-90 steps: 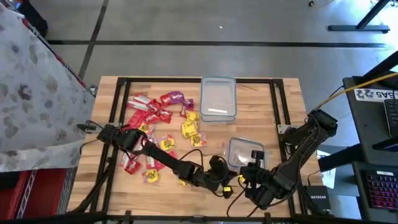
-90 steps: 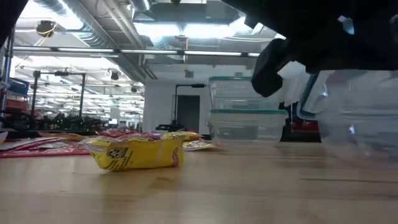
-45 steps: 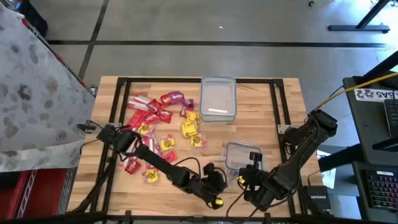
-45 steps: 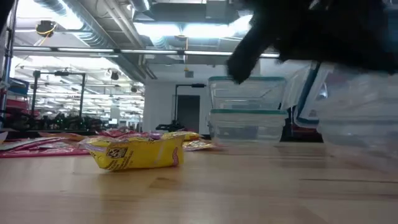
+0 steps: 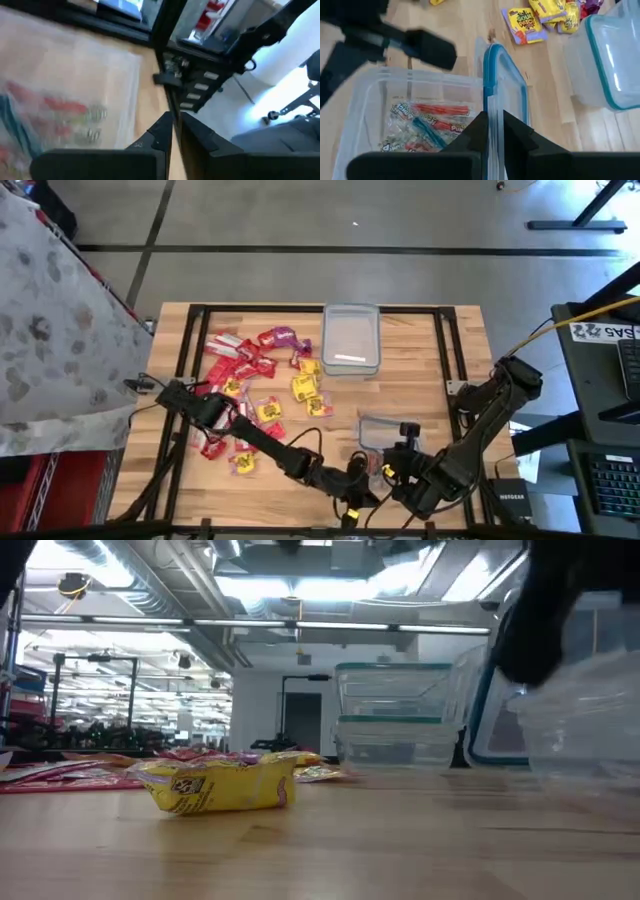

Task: Sort candy
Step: Close the square transparent food container

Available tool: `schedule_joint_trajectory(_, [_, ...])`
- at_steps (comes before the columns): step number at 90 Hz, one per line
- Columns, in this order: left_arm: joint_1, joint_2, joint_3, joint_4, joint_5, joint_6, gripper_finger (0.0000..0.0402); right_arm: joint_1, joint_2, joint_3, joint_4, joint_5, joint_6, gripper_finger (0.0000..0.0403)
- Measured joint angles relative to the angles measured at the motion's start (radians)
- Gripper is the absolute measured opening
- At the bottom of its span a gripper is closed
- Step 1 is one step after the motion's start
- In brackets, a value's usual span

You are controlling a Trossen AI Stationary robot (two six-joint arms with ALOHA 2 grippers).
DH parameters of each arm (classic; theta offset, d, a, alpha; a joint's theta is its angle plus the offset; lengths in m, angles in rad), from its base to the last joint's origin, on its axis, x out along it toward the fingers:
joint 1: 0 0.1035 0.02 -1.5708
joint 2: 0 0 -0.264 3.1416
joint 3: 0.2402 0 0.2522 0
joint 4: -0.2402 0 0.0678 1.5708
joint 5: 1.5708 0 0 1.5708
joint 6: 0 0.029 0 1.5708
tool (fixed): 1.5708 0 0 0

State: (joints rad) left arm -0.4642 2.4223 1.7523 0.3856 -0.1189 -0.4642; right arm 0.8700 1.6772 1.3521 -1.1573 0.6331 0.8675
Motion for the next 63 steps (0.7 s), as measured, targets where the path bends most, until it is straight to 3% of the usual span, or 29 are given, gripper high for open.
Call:
schedule_joint_trajectory(10, [0.008,0.008,0.000,-0.011,-0.027,-0.007,0.0017,0.000,0.000,0.000,-0.004,0.065,-0.014,0.0023])
schedule_joint_trajectory(28, [0.021,0.008,0.000,-0.057,-0.219,0.028,0.0017,0.001,0.000,0.027,-0.059,0.175,-0.060,0.0018])
schedule_joint_trajectory(63, [0.104,-0.005,-0.001,-0.356,-0.479,-0.050,0.0017,0.087,0.000,0.104,-0.363,0.258,-0.037,0.0009])
